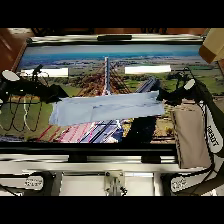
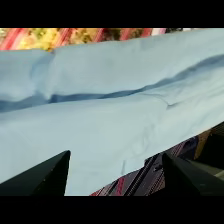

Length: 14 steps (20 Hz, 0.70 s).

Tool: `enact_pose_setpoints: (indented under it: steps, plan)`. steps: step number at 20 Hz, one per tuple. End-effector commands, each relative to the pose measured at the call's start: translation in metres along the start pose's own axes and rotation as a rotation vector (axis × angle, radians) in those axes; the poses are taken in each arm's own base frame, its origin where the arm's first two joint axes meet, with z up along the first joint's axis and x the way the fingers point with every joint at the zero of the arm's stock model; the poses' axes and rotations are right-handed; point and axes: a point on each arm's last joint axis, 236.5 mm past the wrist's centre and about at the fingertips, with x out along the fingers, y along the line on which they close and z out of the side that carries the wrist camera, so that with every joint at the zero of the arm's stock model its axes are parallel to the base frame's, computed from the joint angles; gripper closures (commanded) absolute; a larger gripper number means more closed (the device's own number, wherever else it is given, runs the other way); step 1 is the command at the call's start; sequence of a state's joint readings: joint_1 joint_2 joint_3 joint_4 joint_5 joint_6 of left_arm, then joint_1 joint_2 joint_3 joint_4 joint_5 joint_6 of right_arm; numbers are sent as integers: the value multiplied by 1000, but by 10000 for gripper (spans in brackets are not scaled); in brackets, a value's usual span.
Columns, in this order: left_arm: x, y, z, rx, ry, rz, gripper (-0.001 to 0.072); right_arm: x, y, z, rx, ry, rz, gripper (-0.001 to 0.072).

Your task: Fold the shirts.

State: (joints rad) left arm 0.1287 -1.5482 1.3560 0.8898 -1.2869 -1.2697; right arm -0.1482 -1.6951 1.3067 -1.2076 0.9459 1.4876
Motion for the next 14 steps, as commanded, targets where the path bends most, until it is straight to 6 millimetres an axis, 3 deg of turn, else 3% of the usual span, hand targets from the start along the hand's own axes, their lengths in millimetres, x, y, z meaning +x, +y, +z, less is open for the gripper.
enact_pose_setpoints:
  steps: [1, 3, 4, 5, 6, 8, 9, 10, 11, 14]
  plan:
    - [23, -43, -7, 88, 30, -46, 25, 18, 14, -12, 87, 59, 88, 80]
    - [38, -63, -4, 136, 8, -44, 25, 21, 27, -27, 126, 131, 149, 85]
    - [45, -73, -1, 159, -11, -44, 25, 19, 32, -35, 108, 164, 167, 220]
    - [51, -82, 1, 166, -27, -43, 28, 14, 39, -41, 86, 191, 196, 536]
    - [59, -91, 3, 170, -42, -44, 36, 6, 48, -43, 77, 201, 229, 620]
    - [75, -108, 4, 165, -60, -49, 45, -22, 66, -37, 11, 159, 279, 635]
    - [87, -117, 1, 140, -57, -55, 153, -40, 73, -30, -9, 117, 287, 635]
    - [99, -125, -5, 118, -43, -59, 440, -61, 81, -24, -30, 71, 296, 635]
    - [112, -134, -14, 117, -20, -63, 675, -87, 91, -21, -47, 28, 307, 635]
    - [163, -164, -49, 94, 63, -97, 669, -158, 118, -44, -98, 6, 341, 635]
